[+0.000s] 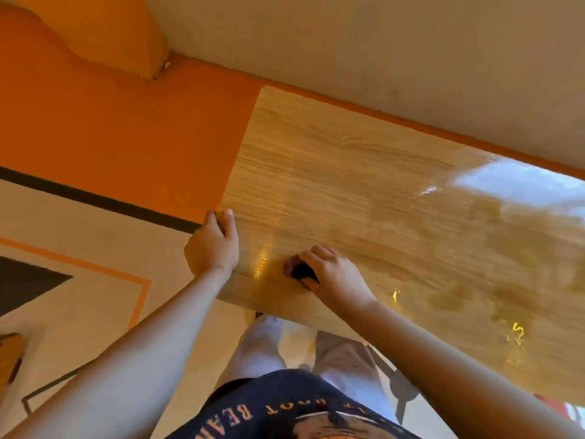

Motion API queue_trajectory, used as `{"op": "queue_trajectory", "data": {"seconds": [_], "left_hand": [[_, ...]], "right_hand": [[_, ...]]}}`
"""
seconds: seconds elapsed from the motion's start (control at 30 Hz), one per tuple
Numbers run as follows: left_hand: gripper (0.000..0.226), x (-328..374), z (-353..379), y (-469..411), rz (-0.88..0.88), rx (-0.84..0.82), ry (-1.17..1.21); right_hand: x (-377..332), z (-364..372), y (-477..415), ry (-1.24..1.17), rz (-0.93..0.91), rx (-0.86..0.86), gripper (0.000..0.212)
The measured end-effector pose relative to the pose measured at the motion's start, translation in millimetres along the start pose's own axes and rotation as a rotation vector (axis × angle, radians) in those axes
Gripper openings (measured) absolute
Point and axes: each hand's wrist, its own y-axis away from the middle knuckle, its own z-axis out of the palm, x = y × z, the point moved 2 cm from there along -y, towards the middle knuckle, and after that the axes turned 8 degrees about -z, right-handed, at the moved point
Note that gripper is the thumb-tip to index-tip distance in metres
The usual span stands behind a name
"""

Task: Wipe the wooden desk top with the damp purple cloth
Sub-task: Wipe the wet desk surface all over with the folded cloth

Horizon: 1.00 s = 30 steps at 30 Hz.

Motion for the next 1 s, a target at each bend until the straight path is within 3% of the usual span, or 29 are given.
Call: {"op": "queue_trajectory", "data": {"seconds": [0.27,0.57,0.8,0.9,1.0], "left_hand": [[0.046,-7.4,3.2,-3.6,0.032,-0.039,0.081],[0.047,-6.1,3.4,-6.0,0.057,-0.05,0.066],[0.047,-7.2,4.5,-5.5,0.065,-0.045,0.072],[0.047,-5.1,4.7,-4.5,0.062,-0.04,0.067],[0.046,-4.1,3.4,-2.9,0.061,-0.037,0.057]], "right_hand": [[-29.9,32.1,70.4,-0.056,0.172,0.061,0.032],[-27.2,25.3,132.6,-0.181,0.917,0.584,0.01],[-74.2,53.5,30.8,-0.184,0.665,0.37,0.024],[-57.3,40.4,61.3,-0.206,0.735,0.5,0.019],[-17.7,22.9,128.7,-0.168,0.943,0.657,0.014]]}}
